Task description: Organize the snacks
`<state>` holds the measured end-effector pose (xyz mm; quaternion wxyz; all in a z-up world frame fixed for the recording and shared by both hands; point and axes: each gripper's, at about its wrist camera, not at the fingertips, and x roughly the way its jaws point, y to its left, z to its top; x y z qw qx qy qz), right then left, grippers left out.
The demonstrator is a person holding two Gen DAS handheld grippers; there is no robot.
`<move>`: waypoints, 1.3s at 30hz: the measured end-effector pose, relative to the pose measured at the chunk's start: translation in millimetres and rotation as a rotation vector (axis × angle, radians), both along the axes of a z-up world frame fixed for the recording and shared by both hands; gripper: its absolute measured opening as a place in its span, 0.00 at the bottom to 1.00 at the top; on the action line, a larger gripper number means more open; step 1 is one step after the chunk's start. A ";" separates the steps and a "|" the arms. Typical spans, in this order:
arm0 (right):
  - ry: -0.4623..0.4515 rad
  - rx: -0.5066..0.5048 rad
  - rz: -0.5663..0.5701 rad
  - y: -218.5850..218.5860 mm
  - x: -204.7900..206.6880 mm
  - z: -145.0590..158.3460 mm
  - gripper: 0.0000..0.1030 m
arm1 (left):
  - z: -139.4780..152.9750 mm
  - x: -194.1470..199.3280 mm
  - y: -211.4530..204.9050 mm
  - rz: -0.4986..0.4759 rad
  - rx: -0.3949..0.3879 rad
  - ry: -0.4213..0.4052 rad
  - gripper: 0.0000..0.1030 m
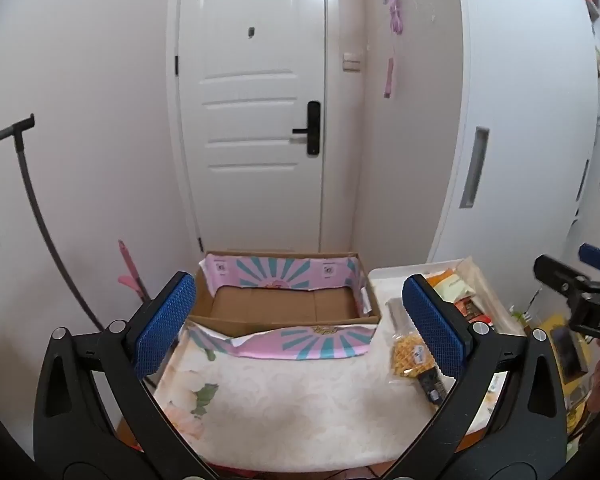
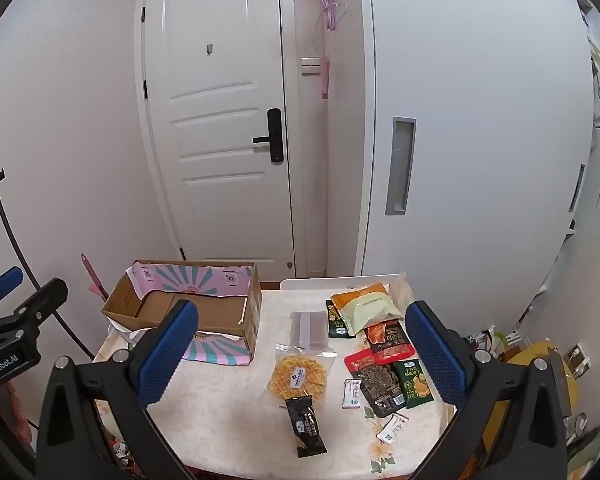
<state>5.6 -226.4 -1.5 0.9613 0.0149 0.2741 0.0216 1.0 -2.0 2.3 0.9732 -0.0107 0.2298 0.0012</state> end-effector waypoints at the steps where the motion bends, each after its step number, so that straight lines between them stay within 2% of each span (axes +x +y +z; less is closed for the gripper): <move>1: 0.000 0.001 0.001 -0.1 0.0 0.2 1.00 | 0.4 -0.6 2.1 0.003 -0.011 -0.004 1.00; 25: 0.003 0.000 -0.004 0.6 -0.4 0.4 1.00 | -3.7 -2.9 7.3 0.049 -0.023 0.010 1.00; 32: 0.002 -0.001 -0.004 0.9 -1.3 1.3 1.00 | -2.1 -3.7 2.8 0.080 0.029 0.003 1.00; 39: 0.002 -0.002 -0.004 1.6 -2.6 2.8 1.00 | -0.3 -4.3 5.0 0.065 0.009 -0.002 1.00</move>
